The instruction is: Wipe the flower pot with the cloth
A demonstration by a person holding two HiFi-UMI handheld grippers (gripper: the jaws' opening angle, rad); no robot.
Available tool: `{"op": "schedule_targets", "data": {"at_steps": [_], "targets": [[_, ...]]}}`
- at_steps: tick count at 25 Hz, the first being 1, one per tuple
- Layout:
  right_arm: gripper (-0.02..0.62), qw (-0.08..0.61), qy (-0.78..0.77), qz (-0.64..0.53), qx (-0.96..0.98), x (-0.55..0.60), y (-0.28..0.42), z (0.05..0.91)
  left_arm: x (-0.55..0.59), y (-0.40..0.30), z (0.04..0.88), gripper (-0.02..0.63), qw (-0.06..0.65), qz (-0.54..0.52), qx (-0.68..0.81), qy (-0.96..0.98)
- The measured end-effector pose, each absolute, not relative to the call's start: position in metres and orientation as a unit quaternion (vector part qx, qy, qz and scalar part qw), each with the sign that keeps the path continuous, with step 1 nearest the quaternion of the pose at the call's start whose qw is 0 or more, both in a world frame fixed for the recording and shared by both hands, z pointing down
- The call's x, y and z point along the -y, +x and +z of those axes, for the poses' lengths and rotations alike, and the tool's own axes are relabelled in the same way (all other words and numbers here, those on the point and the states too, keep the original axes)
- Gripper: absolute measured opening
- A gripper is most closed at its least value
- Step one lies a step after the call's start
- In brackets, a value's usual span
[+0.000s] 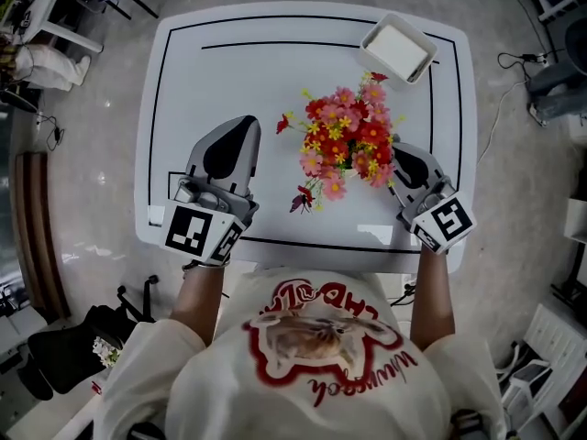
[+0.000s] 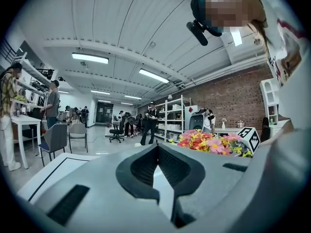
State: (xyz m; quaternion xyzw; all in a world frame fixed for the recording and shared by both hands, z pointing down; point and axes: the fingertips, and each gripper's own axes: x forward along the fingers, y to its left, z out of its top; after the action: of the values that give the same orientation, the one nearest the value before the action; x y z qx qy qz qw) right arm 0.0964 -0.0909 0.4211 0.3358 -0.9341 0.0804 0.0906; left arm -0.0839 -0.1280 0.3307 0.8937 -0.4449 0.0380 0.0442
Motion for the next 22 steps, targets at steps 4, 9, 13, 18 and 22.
{"op": "schedule_targets", "data": {"at_steps": [4, 9, 13, 18, 22], "targets": [[0.057, 0.092, 0.343, 0.083, 0.931, 0.086, 0.094, 0.422, 0.127, -0.086, 0.330, 0.003, 0.044, 0.037, 0.439, 0.897], [0.057, 0.092, 0.358, 0.082, 0.926, 0.081, 0.092, 0.423, 0.125, -0.085, 0.330, 0.003, 0.045, 0.035, 0.426, 0.903], [0.057, 0.084, 0.373, 0.090, 0.920, 0.077, 0.091, 0.424, 0.122, -0.084, 0.335, 0.003, 0.046, 0.041, 0.414, 0.908], [0.057, 0.085, 0.388, 0.091, 0.913, 0.071, 0.087, 0.425, 0.118, -0.085, 0.340, 0.003, 0.052, 0.042, 0.401, 0.914], [0.057, 0.077, 0.407, 0.097, 0.905, 0.064, 0.084, 0.427, 0.118, -0.087, 0.338, 0.003, 0.076, 0.023, 0.392, 0.916]]}}
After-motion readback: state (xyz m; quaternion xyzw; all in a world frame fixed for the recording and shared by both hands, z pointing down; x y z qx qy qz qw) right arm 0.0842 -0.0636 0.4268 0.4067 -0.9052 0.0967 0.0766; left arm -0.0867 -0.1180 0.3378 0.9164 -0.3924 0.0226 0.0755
